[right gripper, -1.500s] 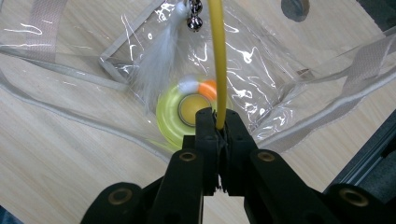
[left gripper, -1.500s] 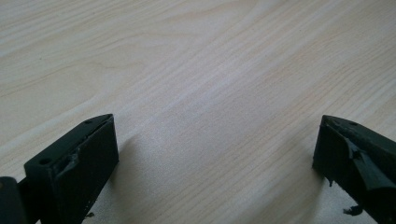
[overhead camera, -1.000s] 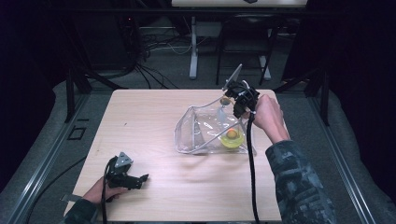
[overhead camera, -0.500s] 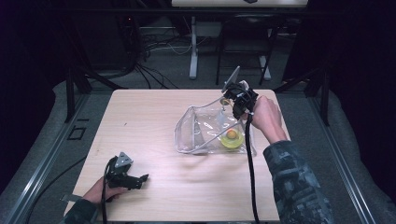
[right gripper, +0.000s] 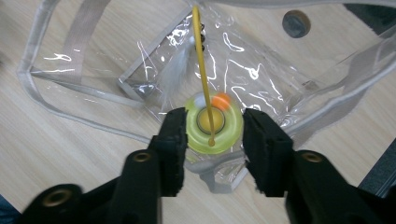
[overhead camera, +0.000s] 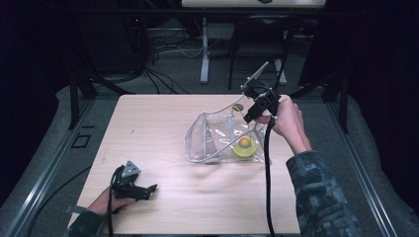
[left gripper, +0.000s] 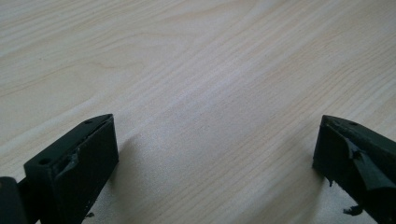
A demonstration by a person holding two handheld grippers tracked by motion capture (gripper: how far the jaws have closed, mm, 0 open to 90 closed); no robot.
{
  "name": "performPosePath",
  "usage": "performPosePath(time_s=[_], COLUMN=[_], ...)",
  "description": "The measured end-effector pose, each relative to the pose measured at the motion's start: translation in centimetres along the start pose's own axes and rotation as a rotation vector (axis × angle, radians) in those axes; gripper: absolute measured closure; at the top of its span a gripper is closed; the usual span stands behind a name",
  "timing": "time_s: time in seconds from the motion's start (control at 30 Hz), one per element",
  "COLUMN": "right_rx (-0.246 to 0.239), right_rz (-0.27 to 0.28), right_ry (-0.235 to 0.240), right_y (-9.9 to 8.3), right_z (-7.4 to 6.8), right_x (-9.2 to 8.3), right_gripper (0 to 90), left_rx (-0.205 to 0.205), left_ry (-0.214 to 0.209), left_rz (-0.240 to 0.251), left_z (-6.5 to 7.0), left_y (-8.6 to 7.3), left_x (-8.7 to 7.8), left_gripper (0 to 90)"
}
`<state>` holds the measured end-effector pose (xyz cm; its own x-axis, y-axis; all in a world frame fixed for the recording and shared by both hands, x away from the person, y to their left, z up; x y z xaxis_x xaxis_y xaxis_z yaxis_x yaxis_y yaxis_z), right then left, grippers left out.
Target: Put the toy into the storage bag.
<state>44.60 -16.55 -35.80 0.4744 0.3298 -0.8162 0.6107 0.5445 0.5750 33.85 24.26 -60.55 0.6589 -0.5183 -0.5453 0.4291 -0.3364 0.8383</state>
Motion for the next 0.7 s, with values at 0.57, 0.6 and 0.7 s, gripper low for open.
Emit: performPosePath(time_s=[0.57,0.6,0.7], right_rx=[0.056,0.062,0.065], right_rz=[0.128,0.138,0.159], right_ry=[-0.02,-0.019,-0.026], right_y=[-3.8,-4.2,-5.7], right_z=[0.5,0.4,0.3], right_x=[-3.3,-3.4,-3.8], right_gripper=[6.9,5.1,2.2], left_rx=[0.0,0.0,0.0], left_ry=[0.008,0.008,0.008], left_rz=[0.009,0.009,0.009], left_z=[0.0,0.0,0.0], left_y=[0.0,0.0,0.0], left_x=[0.1,0.1,0.1], left_gripper=[0.0,0.0,0.0])
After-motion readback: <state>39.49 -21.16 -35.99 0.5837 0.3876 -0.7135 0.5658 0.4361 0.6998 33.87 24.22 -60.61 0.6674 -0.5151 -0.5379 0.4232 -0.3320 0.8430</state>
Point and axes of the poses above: each handheld gripper's, and its own axes: x roughly forward along the jaws, y roughly out of its top, z roughly to its right, the point moved 2 cm from there along x, roughly forward along the jaws, and after that the axes turned 12 degrees about z, right-handed, at the moved point
